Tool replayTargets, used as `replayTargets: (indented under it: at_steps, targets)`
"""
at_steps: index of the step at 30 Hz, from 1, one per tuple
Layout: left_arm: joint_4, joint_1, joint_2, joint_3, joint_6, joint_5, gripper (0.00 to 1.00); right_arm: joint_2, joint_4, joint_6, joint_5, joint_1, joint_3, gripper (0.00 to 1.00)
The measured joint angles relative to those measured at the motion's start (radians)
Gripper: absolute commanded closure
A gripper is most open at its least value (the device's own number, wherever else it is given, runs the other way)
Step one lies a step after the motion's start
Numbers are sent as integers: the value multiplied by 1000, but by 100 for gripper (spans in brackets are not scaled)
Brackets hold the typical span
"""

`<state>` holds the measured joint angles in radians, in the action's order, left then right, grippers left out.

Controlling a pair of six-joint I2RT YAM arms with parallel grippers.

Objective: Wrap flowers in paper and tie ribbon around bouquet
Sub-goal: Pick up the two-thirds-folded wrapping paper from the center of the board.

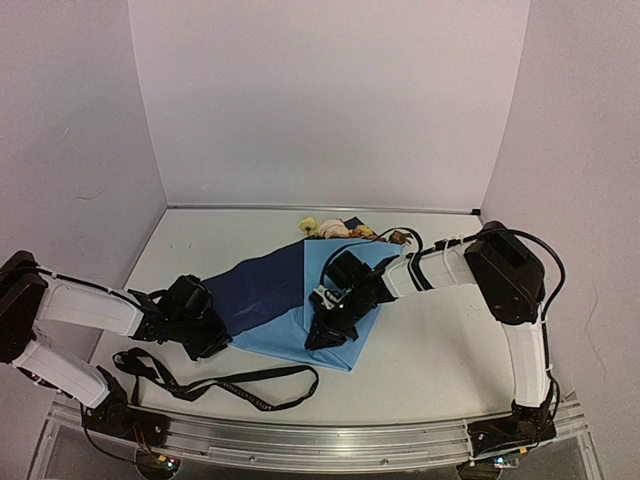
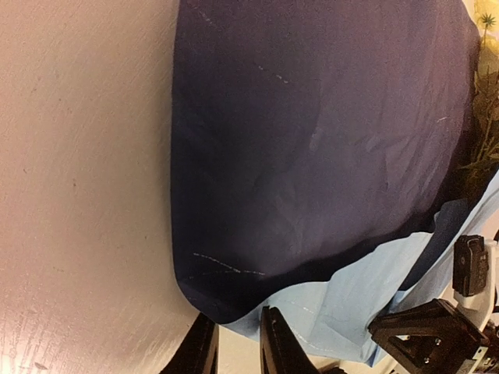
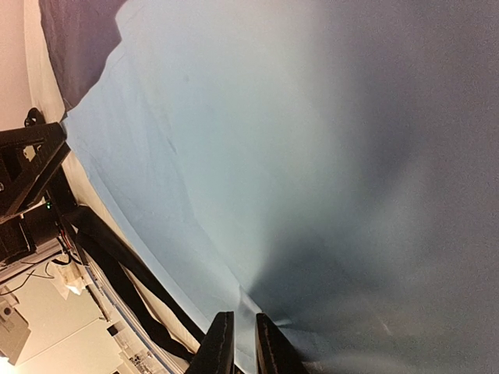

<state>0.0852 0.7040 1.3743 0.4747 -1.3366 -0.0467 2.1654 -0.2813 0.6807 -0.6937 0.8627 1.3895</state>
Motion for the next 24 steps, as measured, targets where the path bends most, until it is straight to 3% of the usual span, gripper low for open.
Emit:
replayTargets:
  at_steps: [6, 16, 24]
  targets:
    - [9, 18, 1, 1, 0, 44, 99, 0, 5, 0, -2, 0, -2, 90]
    - [58, 106, -174, 13, 98, 179, 100, 0, 8, 0, -3, 0, -4, 90]
    - [54, 123, -244, 44, 209, 197, 100, 0, 13, 0, -2, 0, -4, 88]
